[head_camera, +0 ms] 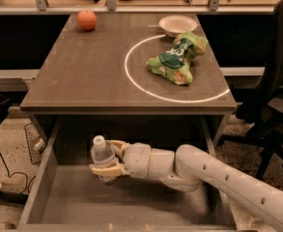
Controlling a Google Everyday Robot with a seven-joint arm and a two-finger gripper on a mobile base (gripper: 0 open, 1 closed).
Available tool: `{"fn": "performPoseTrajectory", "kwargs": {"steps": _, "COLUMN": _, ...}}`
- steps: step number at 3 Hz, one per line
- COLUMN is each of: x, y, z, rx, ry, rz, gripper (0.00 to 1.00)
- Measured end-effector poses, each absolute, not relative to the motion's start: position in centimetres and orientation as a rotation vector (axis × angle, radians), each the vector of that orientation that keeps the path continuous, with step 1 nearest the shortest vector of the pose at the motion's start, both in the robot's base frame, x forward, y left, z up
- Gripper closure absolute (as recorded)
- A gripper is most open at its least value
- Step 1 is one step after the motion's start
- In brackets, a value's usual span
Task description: Place blue plastic bottle into top drawer
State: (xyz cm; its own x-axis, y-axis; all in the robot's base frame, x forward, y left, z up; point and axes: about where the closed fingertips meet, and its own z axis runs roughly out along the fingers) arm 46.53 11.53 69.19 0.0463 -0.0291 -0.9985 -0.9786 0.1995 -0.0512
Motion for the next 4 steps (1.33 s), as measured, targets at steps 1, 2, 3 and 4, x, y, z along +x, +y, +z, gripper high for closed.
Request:
{"fn": "performPoseTrajectory", "kwargs": {"steps": 1, "x": 46.5, "y": 11.53, "z": 69.45, "rx": -1.097, "ry": 1.278, "rz": 1.014, "gripper": 0.87}}
{"fn": "performPoseTrajectory", "kwargs": {"steps": 2, "x": 46.47, "y": 11.59, "z": 69.57, "rx": -1.098, "ry": 1.277, "rz": 1.015, "gripper": 0.54}}
{"fn": "performPoseTrajectory", "kwargs": {"steps": 3, "x": 46.41, "y": 11.72, "z": 69.62, "rx": -1.1, "ry": 1.275, "rz": 1.017, "gripper": 0.31}}
{"fn": "performPoseTrajectory", "kwargs": {"steps": 4, "x": 46.34, "y": 11.86, "z": 69.67, "rx": -1.103, "ry": 1.273, "rz": 1.02, "gripper": 0.08}}
